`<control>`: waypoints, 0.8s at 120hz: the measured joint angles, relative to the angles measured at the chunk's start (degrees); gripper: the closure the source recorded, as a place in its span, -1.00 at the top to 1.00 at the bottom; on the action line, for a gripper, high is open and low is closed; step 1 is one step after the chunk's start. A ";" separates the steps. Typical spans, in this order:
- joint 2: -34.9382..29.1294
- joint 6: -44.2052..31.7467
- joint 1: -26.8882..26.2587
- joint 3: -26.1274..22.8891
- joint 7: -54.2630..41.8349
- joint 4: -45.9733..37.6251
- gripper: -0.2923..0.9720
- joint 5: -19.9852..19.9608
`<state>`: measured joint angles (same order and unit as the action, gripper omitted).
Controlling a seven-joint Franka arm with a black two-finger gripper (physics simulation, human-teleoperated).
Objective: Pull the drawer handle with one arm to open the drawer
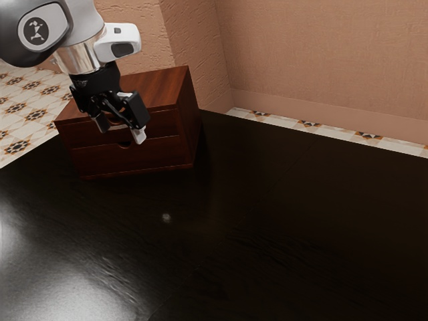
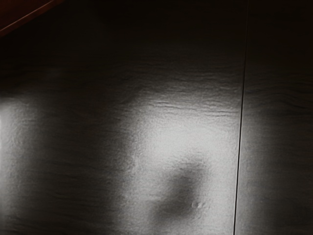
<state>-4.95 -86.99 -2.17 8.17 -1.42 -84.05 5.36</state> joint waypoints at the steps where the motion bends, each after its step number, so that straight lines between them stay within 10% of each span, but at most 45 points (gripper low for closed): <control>1: 0.00 0.00 0.00 0.00 0.00 0.00 0.54 -0.01; 52: -0.27 5.32 -0.21 1.77 2.08 15.46 0.54 -2.30; 96: 0.39 10.23 0.28 2.77 36.27 14.94 0.54 -2.54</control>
<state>-4.56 -76.76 -1.89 10.95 34.84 -69.10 2.82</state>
